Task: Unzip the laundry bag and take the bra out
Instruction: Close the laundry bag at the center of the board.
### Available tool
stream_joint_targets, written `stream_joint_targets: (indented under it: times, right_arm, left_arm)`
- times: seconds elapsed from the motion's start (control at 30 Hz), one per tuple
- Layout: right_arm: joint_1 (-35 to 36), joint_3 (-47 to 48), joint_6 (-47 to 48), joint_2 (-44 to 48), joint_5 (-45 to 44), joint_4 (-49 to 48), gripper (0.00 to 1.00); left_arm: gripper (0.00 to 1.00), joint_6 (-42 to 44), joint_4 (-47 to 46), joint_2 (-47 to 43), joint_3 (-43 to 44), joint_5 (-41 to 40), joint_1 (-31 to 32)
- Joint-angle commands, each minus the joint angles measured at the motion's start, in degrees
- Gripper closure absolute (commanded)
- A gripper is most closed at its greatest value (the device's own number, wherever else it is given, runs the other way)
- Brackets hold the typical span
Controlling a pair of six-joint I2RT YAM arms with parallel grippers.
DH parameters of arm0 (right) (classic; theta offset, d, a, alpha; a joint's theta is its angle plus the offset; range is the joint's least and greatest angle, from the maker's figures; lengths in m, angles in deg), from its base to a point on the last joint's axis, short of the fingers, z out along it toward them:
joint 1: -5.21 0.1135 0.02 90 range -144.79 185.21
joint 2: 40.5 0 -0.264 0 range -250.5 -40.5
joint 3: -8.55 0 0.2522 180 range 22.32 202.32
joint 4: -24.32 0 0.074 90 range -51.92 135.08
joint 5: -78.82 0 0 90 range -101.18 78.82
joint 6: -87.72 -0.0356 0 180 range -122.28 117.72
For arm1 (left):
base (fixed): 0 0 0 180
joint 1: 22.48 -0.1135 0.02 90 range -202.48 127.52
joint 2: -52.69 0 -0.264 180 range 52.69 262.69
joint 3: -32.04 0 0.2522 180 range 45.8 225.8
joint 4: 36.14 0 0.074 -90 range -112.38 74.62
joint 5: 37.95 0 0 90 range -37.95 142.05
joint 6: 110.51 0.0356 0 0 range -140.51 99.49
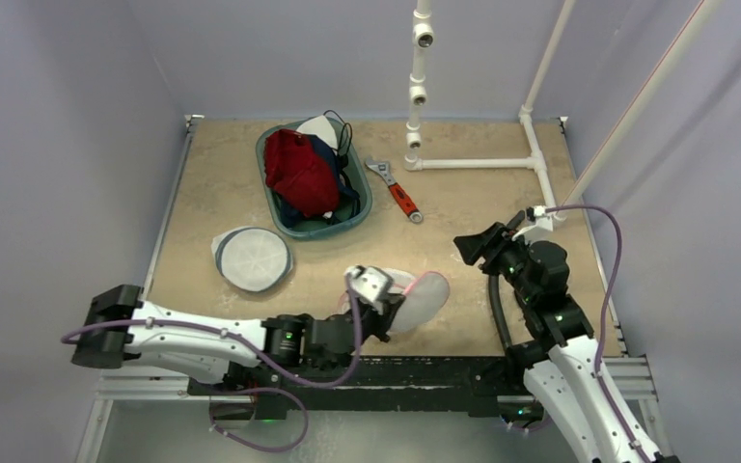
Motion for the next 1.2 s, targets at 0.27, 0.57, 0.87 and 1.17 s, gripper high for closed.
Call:
stream_joint_targets:
  times: [0.27, 0.57, 0.87, 1.17]
  right_arm:
    - [0.0, -5.8, 4.6, -2.8, 27.3, -13.6, 0.32]
    - [11.4, -5.7, 8.0, -10.5, 24.8, -13.1, 0.34]
    - [15.2, -6.0, 6.5, -14.9, 17.6, -17.3, 0.34]
    - [17.7, -3.7, 7.3, -17.8, 14.2, -17.4, 0.38]
  left_arm:
    - [1.0, -33.3, -6.2, -27.5, -27.5, -19.2, -1.6]
    - [1.0, -52.4, 7.0, -29.4, -29.8, -26.2, -2.4]
    - [1.0, -49.0, 10.2, -15.5, -22.2, -16.1, -13.8]
    - [1.0, -42.9, 11.4, -8.2, -17.1, -12.4, -18.0]
